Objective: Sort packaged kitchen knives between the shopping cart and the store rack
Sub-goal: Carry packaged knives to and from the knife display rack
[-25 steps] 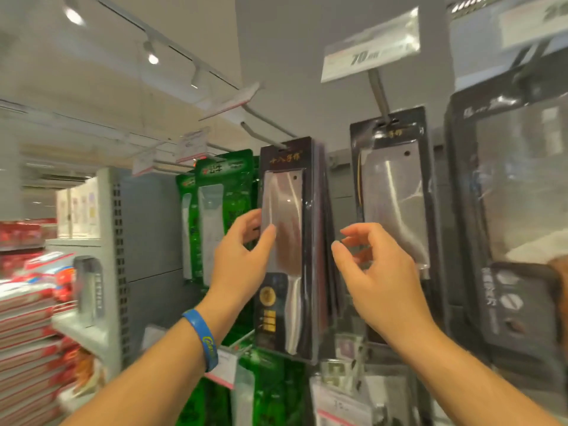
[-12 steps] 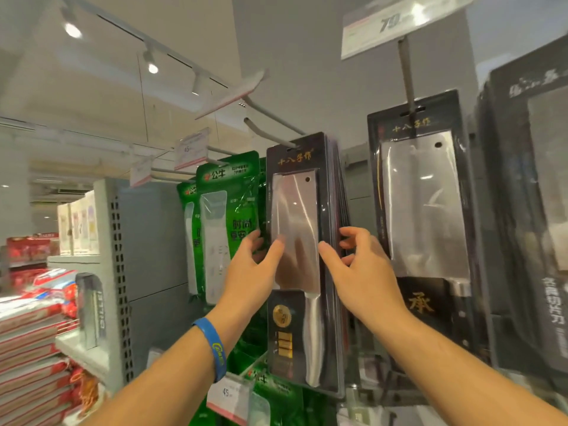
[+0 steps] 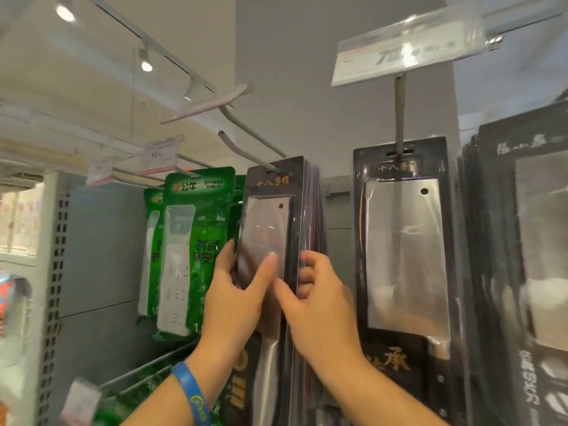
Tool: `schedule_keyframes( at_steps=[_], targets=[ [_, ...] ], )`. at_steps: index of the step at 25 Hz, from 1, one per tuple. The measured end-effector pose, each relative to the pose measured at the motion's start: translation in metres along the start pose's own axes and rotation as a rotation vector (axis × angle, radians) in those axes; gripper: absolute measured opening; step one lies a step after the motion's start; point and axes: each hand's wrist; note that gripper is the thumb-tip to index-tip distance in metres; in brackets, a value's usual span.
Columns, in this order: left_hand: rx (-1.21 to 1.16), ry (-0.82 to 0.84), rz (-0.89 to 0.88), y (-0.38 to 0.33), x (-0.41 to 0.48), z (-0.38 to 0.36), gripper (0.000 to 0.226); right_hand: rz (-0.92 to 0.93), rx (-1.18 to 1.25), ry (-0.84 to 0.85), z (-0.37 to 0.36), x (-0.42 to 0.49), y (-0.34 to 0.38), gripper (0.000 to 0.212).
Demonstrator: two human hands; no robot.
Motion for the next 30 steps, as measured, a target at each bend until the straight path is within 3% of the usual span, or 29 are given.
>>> schedule_keyframes(
  at_steps=[4, 10, 15, 17, 20, 24, 30],
  targets=[
    [0.034, -0.018, -0.053, -0.01, -0.009, -0.008, 0.118, -0.023, 0.221, 0.122, -0.001, -0.001, 0.003, 0.047],
    [0.106, -0.125, -0.115, -0.026, -0.025, 0.019, 0.124, 0.133, 0.198, 0.22, 0.003, -0.016, 0.027, 0.048],
    [0.149, -0.104, -0.064, -0.032, -0.032, 0.042, 0.123, 0.192, 0.25, 0.277, 0.009, -0.019, 0.041, 0.031],
    [0.099, -0.096, -0.02, -0.035, -0.029, 0.049, 0.118, 0.16, 0.292, 0.182, 0.021, -0.01, 0.039, 0.028],
    [-0.13, 0.019, 0.16, -0.041, -0.018, 0.058, 0.092, 0.016, 0.276, -0.027, 0.036, 0.015, 0.023, 0.023],
    [-0.351, 0.145, 0.403, -0.036, 0.01, 0.059, 0.107, -0.109, 0.031, 0.072, 0.029, 0.033, 0.001, 0.048],
    [-0.413, 0.201, 0.432, -0.03, 0.025, 0.055, 0.112, -0.069, 0.1, 0.008, 0.016, 0.027, -0.006, 0.025]
  ],
)
Point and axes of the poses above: each hand's wrist, its own x-axis towards the middle knuckle, its own z-axis out of the back of the hand, y = z × x, and after that the axes turned 11 degrees about z, right-handed
